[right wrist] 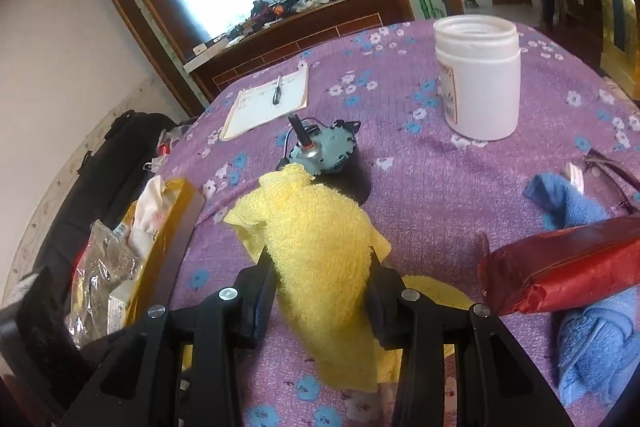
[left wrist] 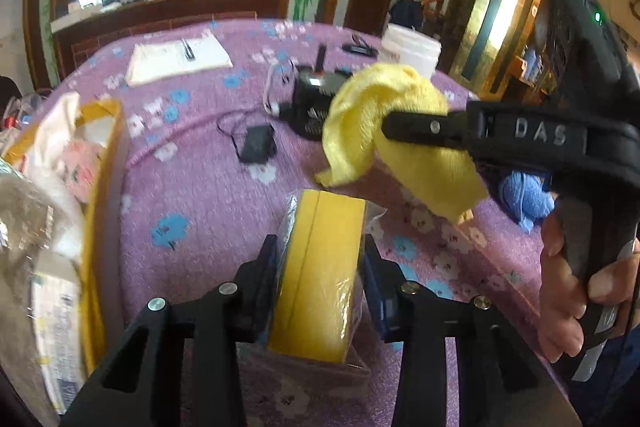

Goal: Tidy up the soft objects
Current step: 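Grasp the yellow towel with the right tool and lift it, then carry the yellow sponge and yellow towel toward the foam box with both tools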

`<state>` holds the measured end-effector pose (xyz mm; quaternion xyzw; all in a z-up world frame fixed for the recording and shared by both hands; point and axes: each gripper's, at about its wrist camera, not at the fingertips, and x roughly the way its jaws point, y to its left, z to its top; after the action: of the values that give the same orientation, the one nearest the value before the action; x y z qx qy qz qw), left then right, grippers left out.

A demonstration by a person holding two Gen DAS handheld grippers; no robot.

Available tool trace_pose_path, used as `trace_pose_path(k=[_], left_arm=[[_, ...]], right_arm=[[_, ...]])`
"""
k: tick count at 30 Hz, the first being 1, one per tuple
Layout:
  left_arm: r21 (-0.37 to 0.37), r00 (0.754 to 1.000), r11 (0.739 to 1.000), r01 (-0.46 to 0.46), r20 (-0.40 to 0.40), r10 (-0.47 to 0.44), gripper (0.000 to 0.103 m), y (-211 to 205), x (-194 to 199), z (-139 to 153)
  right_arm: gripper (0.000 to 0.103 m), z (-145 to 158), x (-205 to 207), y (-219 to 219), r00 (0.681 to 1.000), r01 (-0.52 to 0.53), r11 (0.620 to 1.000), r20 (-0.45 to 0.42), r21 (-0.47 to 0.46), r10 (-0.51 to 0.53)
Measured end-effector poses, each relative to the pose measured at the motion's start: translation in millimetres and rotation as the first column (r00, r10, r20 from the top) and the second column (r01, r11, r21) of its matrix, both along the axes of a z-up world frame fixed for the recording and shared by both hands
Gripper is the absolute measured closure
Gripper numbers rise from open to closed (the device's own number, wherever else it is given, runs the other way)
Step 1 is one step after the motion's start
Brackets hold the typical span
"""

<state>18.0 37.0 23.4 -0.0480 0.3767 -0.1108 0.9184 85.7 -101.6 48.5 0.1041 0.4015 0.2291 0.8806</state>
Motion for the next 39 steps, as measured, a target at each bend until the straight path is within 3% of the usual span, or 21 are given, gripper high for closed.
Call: trace_pose_path(k=[17, 29, 39], left_arm=[[0.068, 0.994, 0.996, -0.063, 0.093, 0.056, 0.065, 1, -7, 10], [0.142, 0.986, 0.985, -0.101, 0.144, 0.080, 0.065, -5, -13, 14], [0.156, 0.985, 0.982, -0.107, 0.153, 0.083, 0.065, -5, -13, 14]], right_arm=[[0.060, 0, -4, 17, 0.997, -0.061, 0.998, 0.044, -0.008, 0.061], [0.060, 0, -5, 20, 0.997, -0.048, 0.999, 0.055, -0.025, 0.049], [0.060, -1, -5, 21, 0.997, -0.043, 0.999, 0.057, -0.034, 0.044]])
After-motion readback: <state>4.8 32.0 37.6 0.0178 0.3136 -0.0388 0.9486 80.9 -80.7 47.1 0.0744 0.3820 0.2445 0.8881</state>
